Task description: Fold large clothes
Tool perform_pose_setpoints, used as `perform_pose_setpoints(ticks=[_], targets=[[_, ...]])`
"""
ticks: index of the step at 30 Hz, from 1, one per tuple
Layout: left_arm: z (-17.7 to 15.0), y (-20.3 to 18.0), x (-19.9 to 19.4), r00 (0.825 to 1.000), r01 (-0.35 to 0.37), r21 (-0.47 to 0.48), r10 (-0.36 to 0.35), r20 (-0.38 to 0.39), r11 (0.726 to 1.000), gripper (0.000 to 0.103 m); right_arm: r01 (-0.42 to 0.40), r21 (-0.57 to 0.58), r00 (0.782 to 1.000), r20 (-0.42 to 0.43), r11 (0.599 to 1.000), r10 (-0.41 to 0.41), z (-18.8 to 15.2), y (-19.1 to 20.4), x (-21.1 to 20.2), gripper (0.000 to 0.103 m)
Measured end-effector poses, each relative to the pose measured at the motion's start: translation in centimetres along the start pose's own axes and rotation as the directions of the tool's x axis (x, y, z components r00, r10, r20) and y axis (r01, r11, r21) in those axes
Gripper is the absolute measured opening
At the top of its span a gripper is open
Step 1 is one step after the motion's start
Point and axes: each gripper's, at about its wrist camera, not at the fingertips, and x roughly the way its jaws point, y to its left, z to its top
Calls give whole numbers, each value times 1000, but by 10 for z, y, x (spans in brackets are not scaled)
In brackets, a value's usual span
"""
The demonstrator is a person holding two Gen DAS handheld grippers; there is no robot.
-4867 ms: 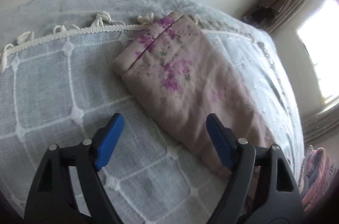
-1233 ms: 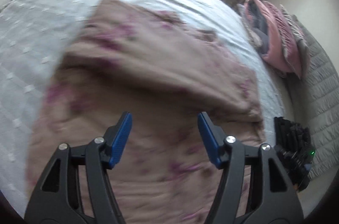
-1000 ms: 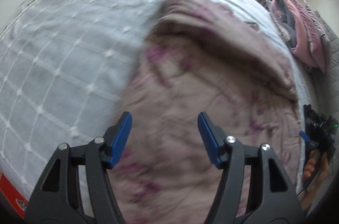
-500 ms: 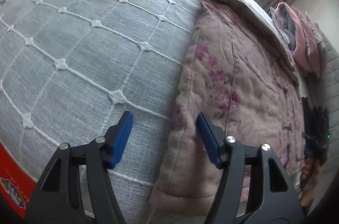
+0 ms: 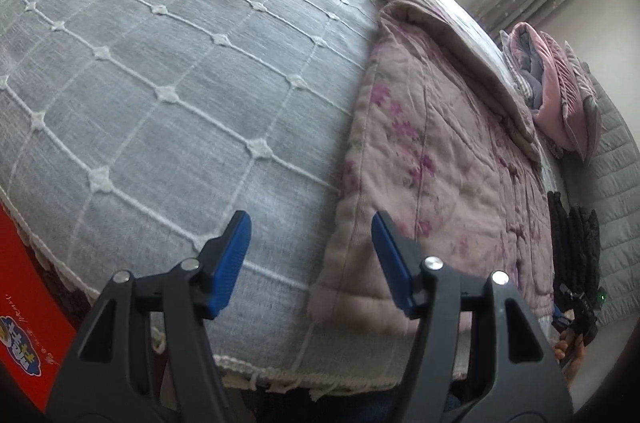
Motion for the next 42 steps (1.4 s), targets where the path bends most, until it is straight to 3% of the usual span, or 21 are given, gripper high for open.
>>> perform_pose_setpoints(ticks=[2,5,6,12,17,19,28,36,42], targets=[[-6,2,0,1000,21,4,-21,-10,1000,64,-43,3,999,-32,999,43,-5,0,4,67],[-9,6,-1,999,45,-21,-45,12,999,64,-46,21,996,-75,999,48,-14,-8,12,42],[-9,6,-1,999,45,-22,-45,16,999,64,-51,17,995,-84,999,52,-19,-11,12,38],[-19,-15,16,997,80,25,-79,-24,996,64,-90,-27,988,-130,996,85,-27,-9,14,40],[-20,-21,22,998,61,24,-61,-7,998,63,-107,-39,981,-169,994,99,-32,-11,19,40],[-19,-26,23,999,48,31,-48,-1,998,52,-98,-50,980,-178,994,88,-31,-9,21,40],[-25,-34,28,1000,-12,45,11,24,999,56,75,-232,980,-163,970,-115,-33,29,26,40],[-22,-35,31,1000,-17,26,16,9,1000,59,89,-244,975,-178,966,-135,-30,31,34,41],[-21,-39,31,999,-25,-5,25,24,1000,59,51,-236,974,-202,970,-100,-26,33,43,41]])
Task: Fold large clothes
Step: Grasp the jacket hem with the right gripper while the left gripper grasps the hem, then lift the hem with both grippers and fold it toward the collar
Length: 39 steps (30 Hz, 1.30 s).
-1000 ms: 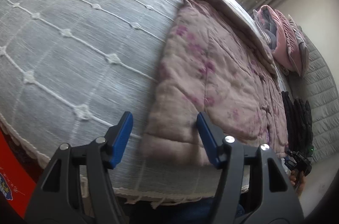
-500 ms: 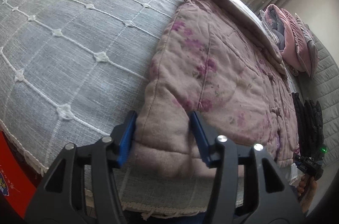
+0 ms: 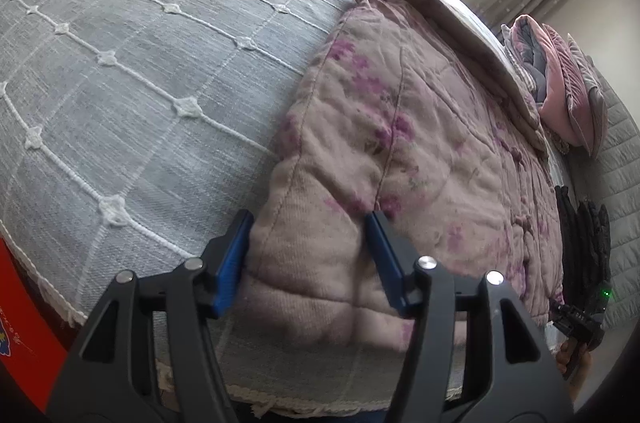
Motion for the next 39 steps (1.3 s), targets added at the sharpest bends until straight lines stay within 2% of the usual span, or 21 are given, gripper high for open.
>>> perform_pose_setpoints(ticks=[4,8,11,12,13,14,15,17,20,23,26,29,31,36,39], targets=[[0,-5,1,999,52,9,-52,10,999,61,-82,36,997,-9,996,83,3,-9,4,41],[2,-6,9,996,85,13,-85,-20,996,68,-215,129,977,20,968,214,0,-32,5,41],[4,-6,10,995,95,11,-95,-23,995,69,-234,148,972,29,961,232,-2,-33,5,41],[4,-7,10,996,89,13,-89,-22,996,65,-225,142,974,26,964,224,-1,-32,5,42],[4,-9,9,997,75,22,-75,-21,997,58,-210,128,978,20,969,209,-1,-28,5,42],[4,-10,10,996,86,23,-85,-32,996,31,-202,117,979,17,972,201,0,-25,4,43],[4,-9,12,991,120,7,-120,-53,993,27,-189,102,982,14,977,189,1,-21,4,37],[3,-8,10,991,120,-23,-121,-48,993,24,-184,92,983,16,979,184,0,-16,5,20],[3,-15,1,994,104,-3,-104,-28,995,21,-222,112,975,60,969,216,-3,-19,-2,15],[6,-24,-17,995,102,26,-102,6,994,19,-291,140,953,129,946,274,-9,-22,-17,12],[11,-31,-45,988,141,51,-144,49,989,18,-284,103,950,167,953,265,-13,-11,-35,11],[15,-37,-73,980,174,83,-181,86,981,16,-327,64,924,232,943,305,-16,0,-68,10],[16,-40,-92,974,190,88,-199,108,978,16,-333,33,914,257,942,314,-19,8,-86,10],[9,-46,-143,957,243,94,-255,138,965,16,-338,-16,886,333,941,324,-29,20,-138,10],[-2,-54,-187,939,291,125,-308,151,948,15,-362,-28,856,386,932,344,-40,15,-175,10]])
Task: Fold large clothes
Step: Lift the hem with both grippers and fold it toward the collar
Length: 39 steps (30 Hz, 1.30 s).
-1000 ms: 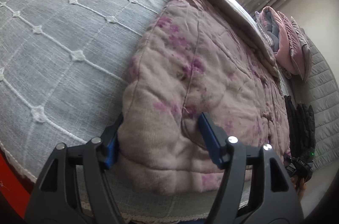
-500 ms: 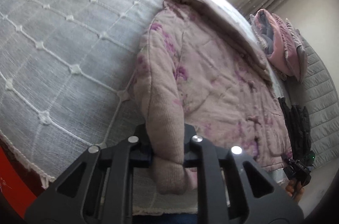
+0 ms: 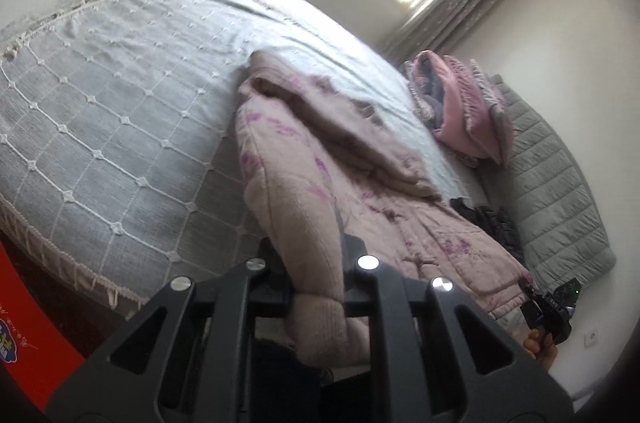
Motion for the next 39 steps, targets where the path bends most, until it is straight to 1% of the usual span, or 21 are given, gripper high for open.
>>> perform_pose_setpoints(ticks=[2,4,6,8,11,14,17,21,25,26,28,29,30,31,32,34,35,36,37,38,39], targets=[[1,-12,-28,998,33,34,-35,42,999,16,-28,-22,999,43,999,29,-1,13,-27,10],[3,-14,-49,995,54,52,-59,86,997,16,-48,-73,994,93,996,55,-1,32,-60,10],[7,-7,-47,994,45,45,-49,99,998,16,-55,-106,989,129,993,69,2,45,-78,10],[12,13,-26,998,23,-27,-21,59,999,16,-45,-128,989,136,991,63,4,52,-78,10],[15,36,0,1000,20,-103,-19,13,995,16,-20,-82,995,95,996,28,8,41,-45,10],[23,42,13,999,34,-135,-34,7,990,16,-44,-49,996,73,998,47,10,34,-25,11],[46,39,24,999,47,-150,-43,32,988,17,-59,-45,994,84,997,62,22,34,-9,11],[91,33,51,998,49,-181,-40,53,982,17,-94,-18,987,127,995,96,57,33,14,11],[137,38,104,999,27,-255,-16,46,967,20,-101,11,981,166,995,98,100,26,52,11],[150,40,124,1000,11,-271,-3,29,963,22,-87,31,982,169,996,80,113,20,69,12],[170,40,161,1000,-25,-246,21,-17,969,27,-62,81,987,153,995,49,133,6,103,12],[177,43,181,998,-55,-246,43,-51,968,32,-35,87,990,141,996,22,141,-1,121,13],[183,49,199,995,-82,-265,61,-84,961,36,9,98,993,119,995,-21,151,-9,144,17],[186,56,209,993,-94,-289,69,-95,953,38,34,129,995,90,991,-46,157,-20,164,18],[188,64,215,993,-95,-317,68,-93,944,42,45,175,997,53,983,-55,162,-33,183,20],[196,75,215,995,-90,-339,71,-67,936,47,42,250,999,3,967,-44,166,-57,207,24],[202,80,210,996,-86,-343,77,-40,935,54,39,269,999,-1,962,-40,166,-64,211,27],[204,84,205,996,-85,-339,86,-11,937,62,29,281,999,10,959,-33,168,-71,212,33],[205,86,200,994,-94,-322,105,18,942,65,15,285,999,28,958,-24,169,-77,209,41],[207,86,199,992,-114,-294,126,22,949,69,5,288,998,63,958,-24,170,-83,203,62],[206,86,202,990,-138,-253,144,6,957,70,13,285,995,88,958,-39,173,-86,197,75]])
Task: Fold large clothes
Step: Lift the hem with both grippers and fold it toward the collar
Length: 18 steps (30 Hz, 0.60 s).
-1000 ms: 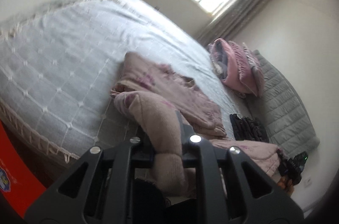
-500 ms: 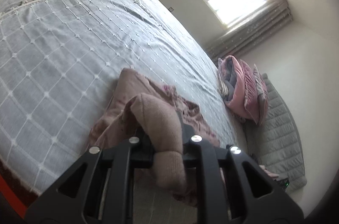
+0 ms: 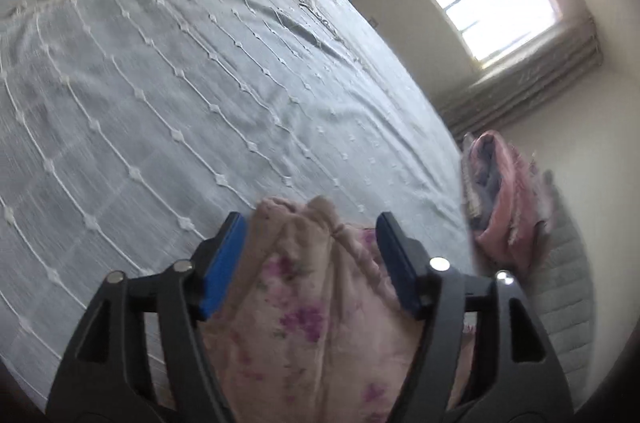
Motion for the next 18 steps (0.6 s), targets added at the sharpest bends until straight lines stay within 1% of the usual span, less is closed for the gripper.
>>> perform_pose_setpoints(ticks=[2,3,5,6,8,9,10,11,12,13,14,15,17,18], targets=[[-7,-2,15,998,-27,92,32,-50,995,71,54,-54,997,61,997,-50,5,-2,-13,76],[-13,-3,25,996,-35,128,45,-80,991,71,82,-88,995,67,993,-76,7,0,-15,76],[-27,-7,46,988,-45,183,71,-135,982,71,131,-164,991,53,978,-124,6,3,-8,76],[-32,-10,55,985,-46,207,79,-153,977,71,146,-205,989,32,968,-142,4,5,1,76],[-43,-20,69,981,-39,263,87,-171,964,71,153,-276,986,-15,949,-164,-5,10,19,76],[-48,-26,73,980,-36,293,91,-174,955,71,167,-324,982,-32,931,-187,-13,15,30,76],[-52,-33,77,980,-36,327,97,-173,944,71,185,-374,976,-41,909,-216,-18,20,41,76],[-56,-41,81,980,-55,374,122,-158,926,71,195,-419,970,-51,887,-238,-23,23,53,76],[-59,-46,84,979,-81,411,150,-138,908,64,200,-445,966,-61,873,-253,-25,25,63,75],[-63,-52,88,975,-115,460,189,-118,880,54,206,-465,960,-74,861,-269,-29,26,73,73],[-64,-54,92,971,-135,487,214,-110,863,29,200,-479,959,-85,855,-272,-32,26,80,58],[-64,-54,92,969,-148,498,227,-101,855,22,195,-494,958,-90,847,-273,-36,25,84,38],[-64,-57,80,977,-149,501,205,-59,852,16,216,-523,952,-74,825,-296,-42,28,86,25],[-63,-60,71,980,-155,510,197,-29,846,15,212,-529,959,-51,822,-279,-44,30,80,21]])
